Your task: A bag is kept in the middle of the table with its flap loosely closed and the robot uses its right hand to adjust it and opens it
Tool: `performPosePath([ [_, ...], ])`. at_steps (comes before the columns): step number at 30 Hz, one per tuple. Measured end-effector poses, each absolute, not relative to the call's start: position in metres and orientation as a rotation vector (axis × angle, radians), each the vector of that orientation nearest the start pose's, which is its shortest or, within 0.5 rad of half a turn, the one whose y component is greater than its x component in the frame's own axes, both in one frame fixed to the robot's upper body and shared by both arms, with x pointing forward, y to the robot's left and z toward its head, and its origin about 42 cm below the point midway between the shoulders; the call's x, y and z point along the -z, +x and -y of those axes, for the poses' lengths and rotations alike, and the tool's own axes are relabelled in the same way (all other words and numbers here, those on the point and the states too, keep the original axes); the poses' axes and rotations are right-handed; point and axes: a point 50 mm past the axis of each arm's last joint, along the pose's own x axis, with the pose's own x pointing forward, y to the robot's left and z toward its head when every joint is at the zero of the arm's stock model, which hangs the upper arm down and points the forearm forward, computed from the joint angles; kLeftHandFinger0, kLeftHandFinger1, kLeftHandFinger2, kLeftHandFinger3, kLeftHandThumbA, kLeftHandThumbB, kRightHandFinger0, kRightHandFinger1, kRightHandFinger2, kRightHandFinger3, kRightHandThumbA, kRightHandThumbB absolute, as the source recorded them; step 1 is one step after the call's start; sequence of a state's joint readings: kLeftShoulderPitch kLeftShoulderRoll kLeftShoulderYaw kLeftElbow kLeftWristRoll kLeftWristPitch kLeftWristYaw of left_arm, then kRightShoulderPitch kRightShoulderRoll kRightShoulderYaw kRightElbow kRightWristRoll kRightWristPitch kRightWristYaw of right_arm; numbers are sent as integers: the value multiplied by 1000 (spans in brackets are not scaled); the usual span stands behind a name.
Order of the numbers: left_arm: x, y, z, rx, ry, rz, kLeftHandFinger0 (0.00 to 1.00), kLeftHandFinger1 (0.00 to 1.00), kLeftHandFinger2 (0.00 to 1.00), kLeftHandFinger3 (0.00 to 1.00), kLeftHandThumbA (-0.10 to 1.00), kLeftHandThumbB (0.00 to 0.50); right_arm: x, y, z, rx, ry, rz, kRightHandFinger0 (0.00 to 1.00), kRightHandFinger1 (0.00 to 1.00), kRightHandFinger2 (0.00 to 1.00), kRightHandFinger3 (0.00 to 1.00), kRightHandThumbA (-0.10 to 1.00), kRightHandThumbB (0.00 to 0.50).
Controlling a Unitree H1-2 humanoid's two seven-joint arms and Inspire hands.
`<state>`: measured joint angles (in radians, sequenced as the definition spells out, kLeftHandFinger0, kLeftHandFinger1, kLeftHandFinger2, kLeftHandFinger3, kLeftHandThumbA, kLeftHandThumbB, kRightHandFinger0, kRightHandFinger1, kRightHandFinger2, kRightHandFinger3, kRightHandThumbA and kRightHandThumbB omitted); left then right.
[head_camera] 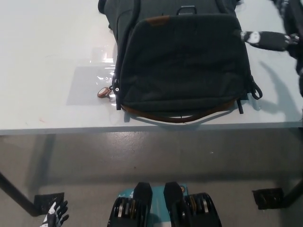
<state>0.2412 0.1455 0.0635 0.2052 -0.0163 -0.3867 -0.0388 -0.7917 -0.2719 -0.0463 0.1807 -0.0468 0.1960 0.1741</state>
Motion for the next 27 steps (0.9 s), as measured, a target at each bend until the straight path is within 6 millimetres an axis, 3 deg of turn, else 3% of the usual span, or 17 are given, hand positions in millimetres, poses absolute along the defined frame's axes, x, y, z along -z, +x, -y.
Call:
performPosePath([
  [2, -18, 176, -294, -61, 146, -54, 1000, 1000, 1000, 1000, 1000, 500, -349, 490, 236, -184, -314, 357, 1000, 1000, 1000, 1000, 1000, 425],
  [9, -16, 172, -295, -54, 149, -55, 1000, 1000, 1000, 1000, 1000, 500, -341, 510, 223, -241, -265, 264, 1000, 1000, 1000, 1000, 1000, 491],
  [15, -17, 171, -295, -49, 151, -46, 1000, 1000, 1000, 1000, 1000, 500, -347, 513, 204, -304, -244, 252, 1000, 1000, 1000, 1000, 1000, 473],
  [17, -17, 171, -295, -48, 151, -46, 1000, 1000, 1000, 1000, 1000, 500, -346, 513, 199, -322, -252, 247, 1000, 1000, 1000, 1000, 1000, 500],
  [19, -16, 170, -296, -47, 152, -48, 1000, 1000, 1000, 1000, 1000, 500, -344, 515, 195, -334, -261, 236, 1000, 1000, 1000, 1000, 1000, 482],
  [20, -16, 170, -296, -46, 152, -48, 1000, 1000, 1000, 1000, 1000, 500, -343, 517, 194, -337, -266, 228, 1000, 1000, 1000, 1000, 1000, 445],
  [21, -16, 170, -296, -46, 152, -48, 1000, 1000, 1000, 1000, 1000, 500, -342, 517, 193, -340, -269, 225, 984, 1000, 1000, 1000, 1000, 461],
  [22, -16, 170, -296, -45, 152, -49, 1000, 1000, 1000, 1000, 1000, 500, -341, 519, 192, -343, -275, 221, 933, 1000, 1000, 1000, 1000, 457],
  [23, -16, 170, -296, -44, 152, -50, 1000, 1000, 1000, 1000, 1000, 500, -341, 520, 191, -346, -279, 216, 823, 900, 922, 1000, 1000, 431],
  [24, -16, 170, -296, -43, 152, -51, 1000, 1000, 1000, 1000, 1000, 500, -340, 522, 190, -348, -284, 208, 643, 627, 604, 695, 1000, 410],
  [25, -15, 170, -296, -43, 152, -52, 1000, 1000, 1000, 1000, 1000, 500, -338, 524, 189, -351, -291, 198, 560, 534, 544, 617, 1000, 412],
  [26, -15, 170, -296, -43, 152, -52, 1000, 1000, 1000, 1000, 1000, 500, -337, 525, 189, -353, -293, 195, 152, 213, 279, 354, 759, 388],
  [27, -15, 171, -297, -43, 152, -54, 1000, 1000, 1000, 1000, 1000, 500, -335, 527, 188, -356, -296, 183, 6, 76, 296, 200, 264, 319],
])
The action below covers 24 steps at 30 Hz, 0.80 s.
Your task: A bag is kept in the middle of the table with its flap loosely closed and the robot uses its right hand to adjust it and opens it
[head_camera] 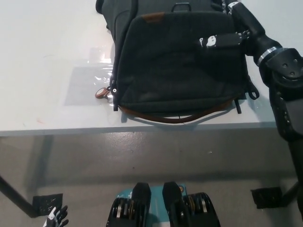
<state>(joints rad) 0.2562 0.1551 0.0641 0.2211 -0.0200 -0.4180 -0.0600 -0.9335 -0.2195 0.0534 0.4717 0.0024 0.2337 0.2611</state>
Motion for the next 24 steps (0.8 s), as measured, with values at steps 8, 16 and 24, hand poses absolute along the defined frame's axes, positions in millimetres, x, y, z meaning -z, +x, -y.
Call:
performPosePath([
  [8, -15, 171, -298, -39, 154, -52, 1000, 1000, 1000, 1000, 993, 500, -322, 533, 176, -274, -349, 146, 0, 447, 670, 628, -100, 122],
  [16, -17, 173, -301, -35, 162, -49, 1000, 1000, 1000, 1000, 1000, 500, -318, 534, 175, -242, -346, 143, 0, 468, 728, 722, -100, 128],
  [24, -17, 173, -300, -34, 162, -49, 1000, 1000, 1000, 1000, 1000, 500, -320, 526, 175, -241, -350, 169, 16, 450, 675, 666, -100, 150],
])
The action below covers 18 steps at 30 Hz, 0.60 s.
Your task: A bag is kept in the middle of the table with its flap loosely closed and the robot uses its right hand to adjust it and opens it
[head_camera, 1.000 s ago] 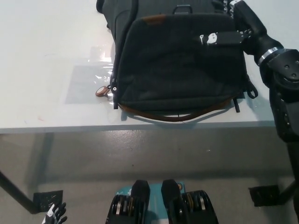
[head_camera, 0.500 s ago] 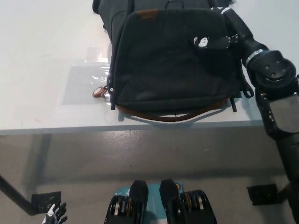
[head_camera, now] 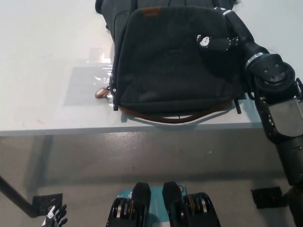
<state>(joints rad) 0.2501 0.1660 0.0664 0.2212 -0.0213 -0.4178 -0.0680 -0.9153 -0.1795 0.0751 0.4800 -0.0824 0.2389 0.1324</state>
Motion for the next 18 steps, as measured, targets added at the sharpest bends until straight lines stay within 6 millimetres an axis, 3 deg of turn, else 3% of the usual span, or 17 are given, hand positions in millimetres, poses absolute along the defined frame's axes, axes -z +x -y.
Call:
performPosePath([
  [4, -17, 173, -300, -34, 163, -49, 1000, 1000, 1000, 1000, 1000, 500, -322, 506, 176, -244, -350, 230, 3, 430, 689, 730, -100, 117],
  [8, -17, 174, -300, -32, 166, -50, 1000, 1000, 1000, 1000, 1000, 500, -314, 479, 180, -247, -341, 277, 0, 365, 655, 737, -100, 90],
  [10, -17, 174, -300, -31, 166, -50, 1000, 1000, 1000, 1000, 1000, 500, -310, 466, 182, -250, -337, 296, 0, 295, 585, 697, -100, 72],
  [12, -17, 175, -300, -31, 166, -48, 1000, 1000, 1000, 1000, 1000, 500, -307, 455, 185, -251, -335, 309, 0, 210, 493, 613, -100, 93],
  [15, -17, 176, -300, -30, 166, -47, 1000, 1000, 1000, 1000, 1000, 500, -300, 433, 190, -254, -331, 326, 0, 161, 439, 586, -100, 122],
  [16, -17, 176, -300, -30, 166, -46, 1000, 1000, 1000, 1000, 1000, 500, -298, 425, 191, -255, -330, 332, 0, 174, 462, 625, -100, 123],
  [17, -18, 177, -300, -30, 166, -45, 1000, 1000, 1000, 1000, 1000, 500, -297, 420, 193, -255, -331, 336, 0, 226, 509, 646, -100, 175],
  [18, -18, 177, -300, -29, 166, -44, 1000, 1000, 1000, 1000, 1000, 500, -296, 415, 194, -256, -331, 338, 27, 299, 596, 734, -100, 199],
])
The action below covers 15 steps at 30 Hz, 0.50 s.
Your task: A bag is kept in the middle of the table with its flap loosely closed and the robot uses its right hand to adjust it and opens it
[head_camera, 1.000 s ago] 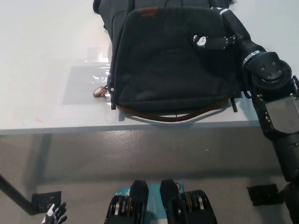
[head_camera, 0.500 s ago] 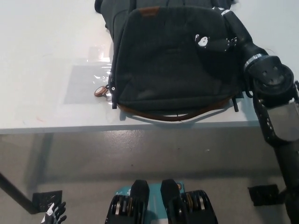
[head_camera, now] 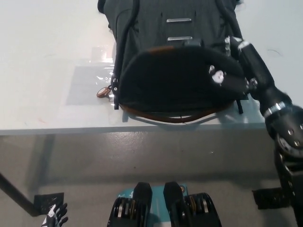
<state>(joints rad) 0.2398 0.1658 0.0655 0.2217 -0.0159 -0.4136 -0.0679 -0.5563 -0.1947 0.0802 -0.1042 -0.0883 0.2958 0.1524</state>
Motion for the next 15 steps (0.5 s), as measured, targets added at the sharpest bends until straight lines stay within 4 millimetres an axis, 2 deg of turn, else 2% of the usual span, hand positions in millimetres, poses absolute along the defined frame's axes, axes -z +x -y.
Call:
performPosePath([
  [1, -18, 179, -299, -29, 166, -41, 1000, 1000, 1000, 1000, 1000, 500, -293, 407, 197, -259, -334, 338, 146, 444, 795, 896, 29, 207],
  [2, -19, 180, -299, -28, 166, -39, 1000, 1000, 1000, 1000, 1000, 500, -290, 400, 200, -259, -337, 336, 548, 862, 1000, 1000, 294, 234],
  [3, -19, 180, -299, -28, 166, -37, 1000, 1000, 1000, 1000, 1000, 500, -289, 396, 202, -262, -338, 334, 977, 1000, 1000, 1000, 593, 316],
  [4, -19, 181, -299, -28, 166, -36, 1000, 1000, 1000, 1000, 1000, 500, -286, 391, 205, -267, -340, 327, 1000, 1000, 1000, 1000, 660, 315],
  [5, -19, 181, -299, -28, 166, -36, 1000, 1000, 1000, 1000, 1000, 500, -285, 384, 209, -280, -344, 324, 1000, 1000, 1000, 1000, 820, 430],
  [6, -19, 182, -299, -28, 166, -35, 1000, 1000, 1000, 1000, 1000, 500, -284, 378, 215, -292, -353, 319, 1000, 1000, 1000, 1000, 913, 496],
  [7, -19, 182, -299, -28, 166, -35, 1000, 1000, 1000, 1000, 1000, 500, -284, 376, 217, -296, -357, 318, 1000, 1000, 1000, 1000, 913, 492],
  [8, -19, 182, -299, -28, 166, -36, 1000, 1000, 1000, 1000, 1000, 500, -284, 369, 225, -306, -373, 313, 1000, 1000, 1000, 1000, 993, 467],
  [10, -18, 182, -299, -28, 166, -41, 1000, 1000, 1000, 1000, 1000, 500, -289, 356, 235, -322, -395, 322, 1000, 1000, 1000, 1000, 1000, 500],
  [15, -15, 184, -300, -28, 164, -48, 1000, 1000, 1000, 1000, 1000, 500, -303, 323, 247, -416, -422, 366, 1000, 1000, 1000, 1000, 1000, 490],
])
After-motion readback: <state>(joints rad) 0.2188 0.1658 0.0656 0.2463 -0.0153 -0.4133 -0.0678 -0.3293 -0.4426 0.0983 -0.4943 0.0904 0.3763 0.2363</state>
